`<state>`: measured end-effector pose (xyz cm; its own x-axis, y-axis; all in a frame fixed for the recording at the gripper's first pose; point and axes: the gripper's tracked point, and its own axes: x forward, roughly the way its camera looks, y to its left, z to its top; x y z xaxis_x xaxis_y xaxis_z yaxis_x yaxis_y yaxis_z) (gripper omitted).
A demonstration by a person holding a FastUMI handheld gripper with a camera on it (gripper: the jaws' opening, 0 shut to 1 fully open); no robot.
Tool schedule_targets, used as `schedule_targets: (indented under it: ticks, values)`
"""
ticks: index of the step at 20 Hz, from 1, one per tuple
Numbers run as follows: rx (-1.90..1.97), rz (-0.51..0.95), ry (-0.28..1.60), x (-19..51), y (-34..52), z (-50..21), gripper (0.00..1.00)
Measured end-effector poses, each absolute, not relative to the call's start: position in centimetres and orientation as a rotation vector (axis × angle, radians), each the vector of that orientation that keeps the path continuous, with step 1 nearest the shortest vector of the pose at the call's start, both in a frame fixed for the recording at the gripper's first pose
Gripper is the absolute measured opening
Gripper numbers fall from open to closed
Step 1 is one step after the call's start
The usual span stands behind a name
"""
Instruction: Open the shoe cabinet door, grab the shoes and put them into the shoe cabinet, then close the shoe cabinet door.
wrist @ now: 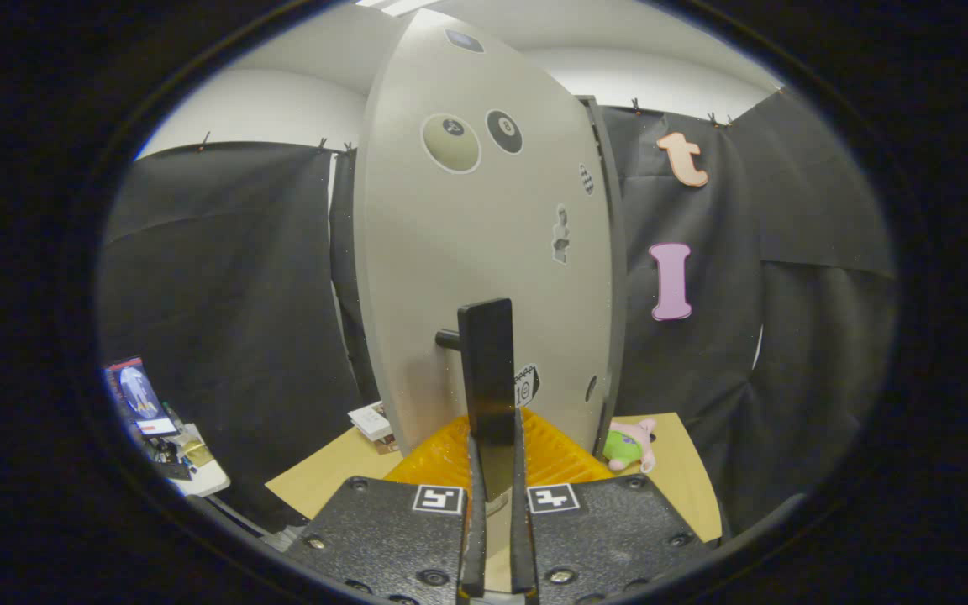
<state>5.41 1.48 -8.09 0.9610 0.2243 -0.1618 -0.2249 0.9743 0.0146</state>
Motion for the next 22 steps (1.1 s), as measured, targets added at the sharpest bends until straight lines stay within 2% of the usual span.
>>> schedule_targets:
  ticks: [10, 18, 22]
  values:
    - [0.010, 0.121, 0.149, 5.2, -3.3, -7.9, 0.05]
    - [0.048, 0.047, 0.131, 5.4, -5.7, -7.9, 0.04]
    - [0.068, 0.072, 0.137, 5.5, -5.1, -8.1, 0.04]
